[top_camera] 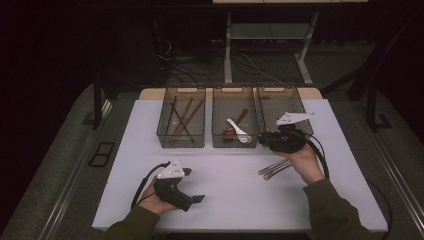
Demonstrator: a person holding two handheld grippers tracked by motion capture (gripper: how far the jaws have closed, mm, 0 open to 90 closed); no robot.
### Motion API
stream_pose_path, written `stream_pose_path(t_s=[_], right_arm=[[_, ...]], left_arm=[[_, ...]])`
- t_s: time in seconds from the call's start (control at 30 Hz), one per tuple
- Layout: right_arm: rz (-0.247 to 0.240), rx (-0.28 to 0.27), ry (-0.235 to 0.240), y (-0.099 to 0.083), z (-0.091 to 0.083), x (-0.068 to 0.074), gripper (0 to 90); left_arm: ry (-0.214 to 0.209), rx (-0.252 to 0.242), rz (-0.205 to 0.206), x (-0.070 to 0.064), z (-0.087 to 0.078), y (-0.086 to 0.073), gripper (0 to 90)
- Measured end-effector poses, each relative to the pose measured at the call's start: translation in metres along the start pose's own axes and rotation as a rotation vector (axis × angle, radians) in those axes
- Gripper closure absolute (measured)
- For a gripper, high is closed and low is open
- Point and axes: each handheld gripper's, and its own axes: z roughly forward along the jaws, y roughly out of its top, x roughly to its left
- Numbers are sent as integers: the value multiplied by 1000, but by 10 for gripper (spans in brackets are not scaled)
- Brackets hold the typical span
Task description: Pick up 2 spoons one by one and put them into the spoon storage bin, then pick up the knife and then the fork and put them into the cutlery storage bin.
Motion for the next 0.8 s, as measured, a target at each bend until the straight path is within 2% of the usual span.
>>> stream_pose_path(t_s=[0.2,0.37,0.57,0.8], right_arm=[[-9,30,9,-17,-10,-4,897],[-9,38,-3,-29,-18,-12,900],[17,55,-24,-42,-27,-21,899],[22,96,-52,-57,-36,-29,900]], left_arm=[[2,-3,1,0,-1,0,0],[4,-6,1,-1,-2,1,0],[3,-8,1,-1,-2,1,0],[2,-8,0,-1,-2,1,0]])
